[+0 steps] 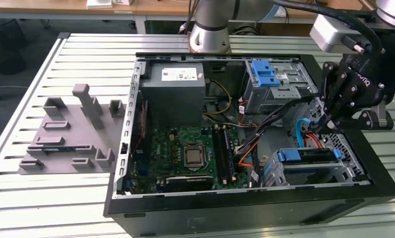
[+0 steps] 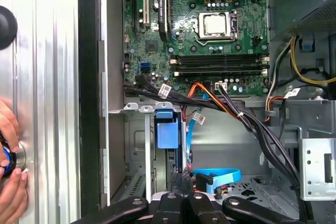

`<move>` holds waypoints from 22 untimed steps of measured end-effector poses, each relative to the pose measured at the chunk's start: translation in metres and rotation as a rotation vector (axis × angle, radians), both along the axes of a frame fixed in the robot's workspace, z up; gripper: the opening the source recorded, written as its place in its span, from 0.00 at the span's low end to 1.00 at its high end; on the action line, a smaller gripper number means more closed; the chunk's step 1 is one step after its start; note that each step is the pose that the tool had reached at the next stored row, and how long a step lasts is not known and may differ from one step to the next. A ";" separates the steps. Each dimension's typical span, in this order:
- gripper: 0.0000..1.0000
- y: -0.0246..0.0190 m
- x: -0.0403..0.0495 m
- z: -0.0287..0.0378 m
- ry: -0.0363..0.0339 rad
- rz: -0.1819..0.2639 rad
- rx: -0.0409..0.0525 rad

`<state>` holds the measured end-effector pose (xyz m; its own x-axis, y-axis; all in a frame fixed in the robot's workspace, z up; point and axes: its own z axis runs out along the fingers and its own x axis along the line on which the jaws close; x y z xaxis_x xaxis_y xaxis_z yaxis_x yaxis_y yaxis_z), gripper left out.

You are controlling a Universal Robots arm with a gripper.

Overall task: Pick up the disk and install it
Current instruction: 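Insert the second disk wire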

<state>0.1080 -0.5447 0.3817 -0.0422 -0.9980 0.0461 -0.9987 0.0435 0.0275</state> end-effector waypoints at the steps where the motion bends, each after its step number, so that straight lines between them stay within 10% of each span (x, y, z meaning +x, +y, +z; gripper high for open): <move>1: 0.11 0.0006 0.0000 0.0008 0.0000 0.000 -0.0002; 18: 0.11 0.0127 -0.0001 0.0036 0.0000 0.005 -0.0023; 22: 0.24 0.0151 -0.0001 0.0034 0.0000 0.013 -0.0026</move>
<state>0.1079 -0.5296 0.3851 -0.0293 -0.9984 0.0487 -0.9992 0.0306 0.0275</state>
